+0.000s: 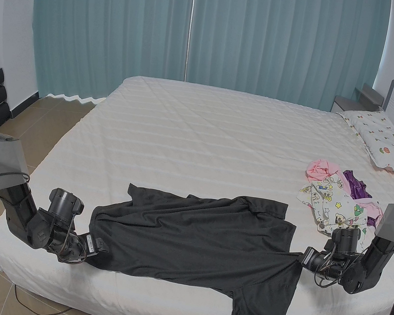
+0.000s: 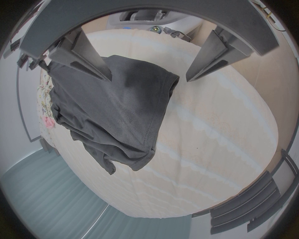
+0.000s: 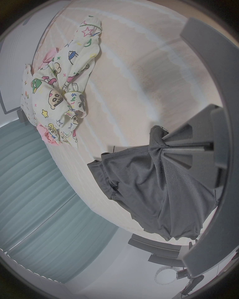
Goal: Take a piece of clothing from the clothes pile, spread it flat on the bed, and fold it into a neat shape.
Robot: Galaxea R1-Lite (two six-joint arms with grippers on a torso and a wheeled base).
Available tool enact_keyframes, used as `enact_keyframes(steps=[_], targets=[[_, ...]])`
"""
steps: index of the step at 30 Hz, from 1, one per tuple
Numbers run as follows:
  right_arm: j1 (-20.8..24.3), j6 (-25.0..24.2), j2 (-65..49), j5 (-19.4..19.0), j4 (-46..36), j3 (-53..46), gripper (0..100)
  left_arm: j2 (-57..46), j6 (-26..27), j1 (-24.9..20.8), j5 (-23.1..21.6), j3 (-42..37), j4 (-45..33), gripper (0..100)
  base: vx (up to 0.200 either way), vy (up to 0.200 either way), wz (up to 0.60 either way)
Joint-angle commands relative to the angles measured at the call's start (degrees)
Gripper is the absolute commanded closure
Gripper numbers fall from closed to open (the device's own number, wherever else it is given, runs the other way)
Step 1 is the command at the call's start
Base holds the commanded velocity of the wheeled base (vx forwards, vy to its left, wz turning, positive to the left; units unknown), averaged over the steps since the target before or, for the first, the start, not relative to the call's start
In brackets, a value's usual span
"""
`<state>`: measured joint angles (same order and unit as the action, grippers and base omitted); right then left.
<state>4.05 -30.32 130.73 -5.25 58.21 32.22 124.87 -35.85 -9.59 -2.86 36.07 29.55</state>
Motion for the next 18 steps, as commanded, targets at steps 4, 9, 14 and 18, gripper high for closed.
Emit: enact_keyframes(steps=[4, 9, 14, 18], targets=[[-0.2, 0.0, 0.0, 0.0, 0.1, 0.7, 100, 3.6, -0.2, -2.2, 2.1, 2.6, 0.1, 0, 0.0, 0.0, 0.0], [-0.3, 0.0, 0.1, 0.1, 0.1, 1.8, 100, 4.5, 0.0, -3.2, 4.8, 3.2, -0.3, 100, 0.0, 0.0, 0.0], [-0.3, 0.1, 0.3, 0.1, 0.1, 2.5, 100, 4.9, 0.0, -3.3, 6.0, 3.3, -0.6, 100, 0.0, 0.0, 0.0], [-0.6, 0.1, 0.3, 0.1, 0.0, 3.6, 100, 4.3, 0.0, -2.9, 6.0, 2.2, -2.4, 100, 0.0, 0.0, 0.0]])
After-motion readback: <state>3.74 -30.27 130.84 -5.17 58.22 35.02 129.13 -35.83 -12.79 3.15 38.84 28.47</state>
